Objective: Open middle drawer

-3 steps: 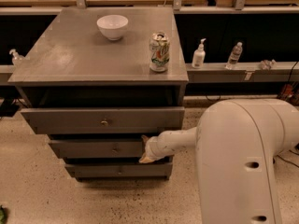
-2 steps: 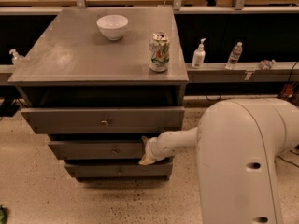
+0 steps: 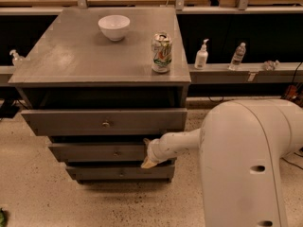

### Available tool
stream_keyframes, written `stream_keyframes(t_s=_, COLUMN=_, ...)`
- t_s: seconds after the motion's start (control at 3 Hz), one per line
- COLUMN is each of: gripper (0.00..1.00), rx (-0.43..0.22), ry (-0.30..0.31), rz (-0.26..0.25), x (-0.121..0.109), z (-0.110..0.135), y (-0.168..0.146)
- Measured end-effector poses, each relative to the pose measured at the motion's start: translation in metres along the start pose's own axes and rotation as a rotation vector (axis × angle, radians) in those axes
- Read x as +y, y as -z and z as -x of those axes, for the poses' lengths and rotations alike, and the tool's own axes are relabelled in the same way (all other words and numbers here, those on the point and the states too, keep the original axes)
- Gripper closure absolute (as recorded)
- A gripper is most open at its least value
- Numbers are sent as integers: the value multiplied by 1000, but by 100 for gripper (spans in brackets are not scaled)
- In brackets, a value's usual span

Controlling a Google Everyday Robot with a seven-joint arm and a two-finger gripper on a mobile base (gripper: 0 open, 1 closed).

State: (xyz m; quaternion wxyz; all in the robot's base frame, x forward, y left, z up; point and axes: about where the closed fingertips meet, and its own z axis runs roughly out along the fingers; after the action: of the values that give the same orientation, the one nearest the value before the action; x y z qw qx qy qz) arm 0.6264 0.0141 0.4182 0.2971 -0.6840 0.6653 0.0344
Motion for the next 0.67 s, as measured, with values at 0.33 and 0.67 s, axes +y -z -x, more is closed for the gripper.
stream_keyframes(t_s=0.33, gripper=37, rx=0, ry=0, rz=0, x=0, z=0, y=0)
stream_keyframes(t_s=0.67, gripper=39, rx=0, ry=0, rz=0, x=0, z=1, y=1)
